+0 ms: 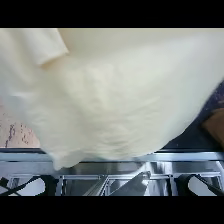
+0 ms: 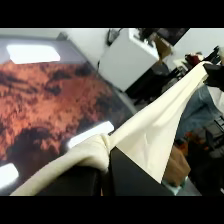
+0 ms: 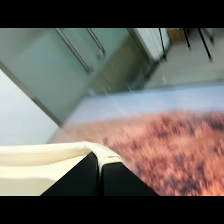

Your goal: Fold the shirts.

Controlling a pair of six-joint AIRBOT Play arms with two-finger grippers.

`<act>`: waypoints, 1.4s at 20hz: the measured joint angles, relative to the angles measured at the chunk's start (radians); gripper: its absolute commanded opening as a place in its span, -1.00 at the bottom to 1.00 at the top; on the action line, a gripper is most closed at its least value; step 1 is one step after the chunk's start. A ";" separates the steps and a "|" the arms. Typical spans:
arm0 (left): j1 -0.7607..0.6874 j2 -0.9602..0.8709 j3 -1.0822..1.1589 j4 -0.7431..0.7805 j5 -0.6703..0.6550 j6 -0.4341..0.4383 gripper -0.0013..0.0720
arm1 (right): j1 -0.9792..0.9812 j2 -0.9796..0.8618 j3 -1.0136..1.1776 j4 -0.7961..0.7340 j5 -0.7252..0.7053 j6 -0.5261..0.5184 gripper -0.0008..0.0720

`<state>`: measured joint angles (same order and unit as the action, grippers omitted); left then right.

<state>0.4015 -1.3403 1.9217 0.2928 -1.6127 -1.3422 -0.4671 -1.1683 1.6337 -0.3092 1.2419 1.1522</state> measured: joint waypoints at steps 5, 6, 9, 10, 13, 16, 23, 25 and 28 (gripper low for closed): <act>-0.186 -0.431 -0.013 0.290 0.055 0.046 -0.87 | 0.191 -0.349 -0.043 -0.162 -0.139 -0.021 -0.95; -0.198 -0.534 0.026 0.312 0.060 0.053 -0.87 | 0.209 -0.428 -0.046 -0.158 -0.166 -0.040 -0.95; -0.211 -0.814 0.156 0.318 0.089 0.068 -0.90 | 0.232 -0.624 -0.050 -0.061 -0.229 -0.130 -0.95; -0.208 -0.871 0.172 0.289 0.113 0.080 -0.91 | 0.233 -0.678 -0.051 -0.006 -0.241 -0.170 -0.95; -0.191 -0.960 0.167 0.129 0.186 0.158 -0.91 | 0.212 -0.780 -0.051 0.134 -0.262 -0.269 -0.95; -0.186 -0.956 0.161 -0.014 0.208 0.256 -0.91 | 0.170 -0.813 -0.051 0.212 -0.222 -0.339 -0.95; -0.227 -0.862 0.156 0.208 0.100 0.217 -0.92 | 0.103 -0.829 -0.052 0.091 0.034 -0.337 -0.95; -0.236 -0.846 0.137 0.306 0.029 0.152 -0.92 | 0.095 -0.830 -0.052 0.004 0.080 -0.307 -0.95; -0.237 -0.834 0.062 0.422 -0.036 0.069 -0.91 | 0.092 -0.832 -0.054 -0.098 0.129 -0.264 -0.94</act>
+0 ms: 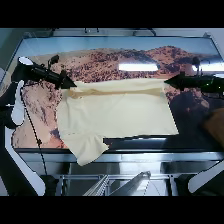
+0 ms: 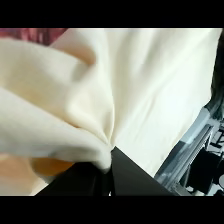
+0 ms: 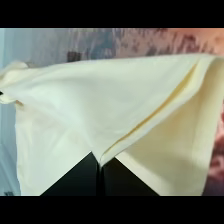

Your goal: Fold the shirts.

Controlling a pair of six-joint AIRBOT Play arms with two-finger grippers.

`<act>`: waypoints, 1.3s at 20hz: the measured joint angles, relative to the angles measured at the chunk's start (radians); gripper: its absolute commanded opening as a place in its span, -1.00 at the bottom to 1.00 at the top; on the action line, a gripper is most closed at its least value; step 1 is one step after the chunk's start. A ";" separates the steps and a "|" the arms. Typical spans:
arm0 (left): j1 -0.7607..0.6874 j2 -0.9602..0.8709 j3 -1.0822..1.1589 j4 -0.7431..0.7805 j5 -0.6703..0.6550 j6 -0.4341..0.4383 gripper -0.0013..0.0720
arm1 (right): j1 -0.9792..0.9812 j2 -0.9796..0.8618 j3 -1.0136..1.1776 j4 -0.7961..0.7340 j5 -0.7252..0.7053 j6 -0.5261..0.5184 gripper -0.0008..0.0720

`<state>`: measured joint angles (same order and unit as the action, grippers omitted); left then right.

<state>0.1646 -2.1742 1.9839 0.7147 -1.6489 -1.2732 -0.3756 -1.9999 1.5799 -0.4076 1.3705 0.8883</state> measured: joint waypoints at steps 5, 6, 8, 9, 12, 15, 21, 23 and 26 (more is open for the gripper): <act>0.003 0.006 -0.079 0.065 -0.042 -0.048 -0.22 | 0.000 -0.002 0.000 -0.101 0.039 0.061 -0.91; 0.003 0.007 -0.084 0.068 -0.052 -0.055 0.38 | 0.000 -0.002 0.000 -0.110 0.043 0.069 -0.72; 0.003 0.008 -0.087 0.068 -0.080 -0.066 0.98 | 0.000 -0.002 0.000 -0.121 0.058 0.084 -0.51; 0.003 0.007 -0.080 0.068 -0.094 -0.076 0.96 | 0.000 -0.002 0.000 -0.127 0.068 0.089 -0.49; 0.012 0.011 -0.027 0.068 -0.137 -0.122 0.93 | -0.018 0.005 0.000 -0.135 0.104 0.114 -0.48; 0.039 0.068 -0.016 0.070 -0.151 -0.156 0.93 | -0.064 0.041 -0.002 -0.138 0.158 0.127 -0.49; 0.108 0.448 -0.455 0.130 -0.104 -0.148 0.93 | -0.168 0.273 -0.251 -0.256 0.172 0.132 -0.57; 0.134 0.647 -0.729 0.179 -0.015 -0.147 0.93 | -0.180 0.370 -0.390 -0.285 0.108 0.121 -0.57; 0.182 0.898 -1.094 0.232 0.076 -0.218 0.93 | -0.179 0.468 -0.536 -0.301 0.033 0.106 -0.57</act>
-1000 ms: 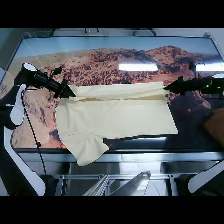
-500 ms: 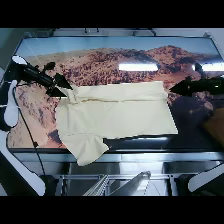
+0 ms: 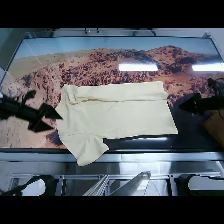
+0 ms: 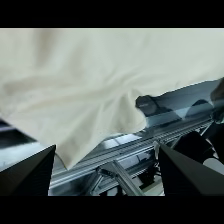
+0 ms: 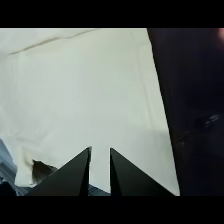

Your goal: Fold the shirts.

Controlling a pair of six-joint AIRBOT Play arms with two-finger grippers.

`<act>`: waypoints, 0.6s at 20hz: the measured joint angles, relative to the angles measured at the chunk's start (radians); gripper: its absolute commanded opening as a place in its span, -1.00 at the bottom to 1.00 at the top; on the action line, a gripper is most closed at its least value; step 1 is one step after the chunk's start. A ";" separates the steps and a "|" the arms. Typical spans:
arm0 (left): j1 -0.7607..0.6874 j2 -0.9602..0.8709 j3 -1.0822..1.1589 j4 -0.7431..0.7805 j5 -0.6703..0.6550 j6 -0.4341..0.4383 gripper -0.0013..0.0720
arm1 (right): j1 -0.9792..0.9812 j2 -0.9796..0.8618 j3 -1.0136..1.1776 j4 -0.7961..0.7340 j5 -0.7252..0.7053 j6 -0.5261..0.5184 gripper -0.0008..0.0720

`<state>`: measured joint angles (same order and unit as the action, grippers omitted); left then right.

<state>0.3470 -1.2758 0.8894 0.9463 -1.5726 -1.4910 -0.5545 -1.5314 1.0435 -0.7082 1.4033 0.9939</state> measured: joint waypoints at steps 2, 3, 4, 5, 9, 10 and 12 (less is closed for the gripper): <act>0.039 0.112 -0.182 0.016 0.042 -0.042 0.93 | 0.009 0.032 -0.050 -0.002 -0.018 -0.014 -0.57; 0.058 0.153 -0.256 0.023 0.066 -0.055 0.93 | 0.015 0.040 -0.063 -0.001 -0.021 -0.018 -0.57; 0.071 0.182 -0.311 0.024 0.090 -0.066 0.93 | 0.021 0.047 -0.073 0.002 -0.025 -0.019 -0.57; 0.081 0.206 -0.361 0.023 0.122 -0.072 0.93 | 0.029 0.052 -0.081 0.005 -0.026 -0.024 -0.57; 0.078 0.240 -0.477 0.011 0.293 -0.088 0.93 | 0.064 0.061 -0.095 0.063 -0.019 -0.063 -0.57; 0.068 0.232 -0.491 -0.011 0.335 -0.087 0.93 | 0.072 0.062 -0.096 0.079 -0.015 -0.073 -0.57; 0.045 0.196 -0.505 -0.069 0.383 -0.064 0.93 | 0.084 0.064 -0.098 0.108 -0.013 -0.090 -0.57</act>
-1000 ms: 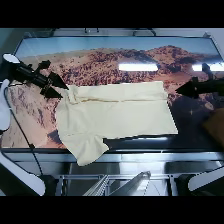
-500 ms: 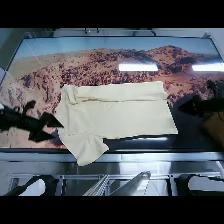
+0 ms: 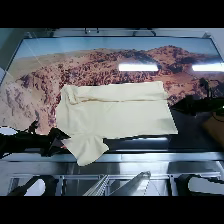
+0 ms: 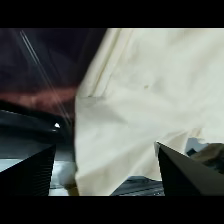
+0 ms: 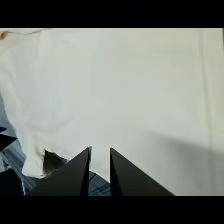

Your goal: Fold the shirts.

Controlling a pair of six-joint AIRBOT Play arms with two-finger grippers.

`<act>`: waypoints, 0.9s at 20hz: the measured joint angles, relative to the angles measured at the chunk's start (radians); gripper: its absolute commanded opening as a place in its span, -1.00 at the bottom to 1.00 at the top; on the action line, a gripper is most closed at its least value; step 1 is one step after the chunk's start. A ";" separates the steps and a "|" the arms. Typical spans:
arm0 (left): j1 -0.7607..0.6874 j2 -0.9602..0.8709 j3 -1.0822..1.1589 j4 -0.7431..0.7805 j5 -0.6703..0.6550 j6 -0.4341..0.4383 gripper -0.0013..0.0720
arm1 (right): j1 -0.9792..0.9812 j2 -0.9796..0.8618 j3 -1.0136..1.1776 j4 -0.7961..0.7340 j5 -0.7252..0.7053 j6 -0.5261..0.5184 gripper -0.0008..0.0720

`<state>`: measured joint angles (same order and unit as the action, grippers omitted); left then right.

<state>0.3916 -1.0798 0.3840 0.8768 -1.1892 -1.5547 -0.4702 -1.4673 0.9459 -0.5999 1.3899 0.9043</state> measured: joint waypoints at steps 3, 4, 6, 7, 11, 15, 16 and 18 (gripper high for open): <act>-0.053 -0.090 -0.010 -0.115 0.050 0.066 0.44 | 0.011 0.002 -0.001 0.026 0.003 -0.015 -0.57; -0.069 -0.119 -0.013 -0.153 0.069 0.109 0.41 | 0.012 0.003 -0.001 0.032 0.006 -0.017 -0.57; -0.086 -0.158 -0.016 -0.234 0.091 0.196 0.41 | 0.014 0.003 -0.001 0.037 0.012 -0.021 -0.57; -0.086 -0.167 -0.016 -0.267 0.099 0.232 0.41 | 0.013 0.003 -0.001 0.041 0.020 -0.023 -0.57; -0.033 -0.134 -0.019 -0.297 0.107 0.324 0.40 | -0.027 0.004 -0.001 0.023 0.044 0.006 -0.60; 0.027 -0.034 -0.020 -0.272 0.006 0.336 -0.47 | -0.099 0.021 -0.022 -0.114 0.045 0.130 -0.76; 0.034 -0.016 -0.020 -0.267 -0.011 0.336 -0.84 | -0.115 0.030 -0.034 -0.151 0.036 0.153 -0.75; 0.039 0.004 -0.020 -0.258 -0.046 0.341 -0.86 | -0.142 0.046 -0.055 -0.202 0.010 0.179 -0.42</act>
<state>0.4301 -1.0756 0.3641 0.6189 -1.2350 -1.2133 -0.6125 -1.4216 0.8906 -0.8021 1.3998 1.0832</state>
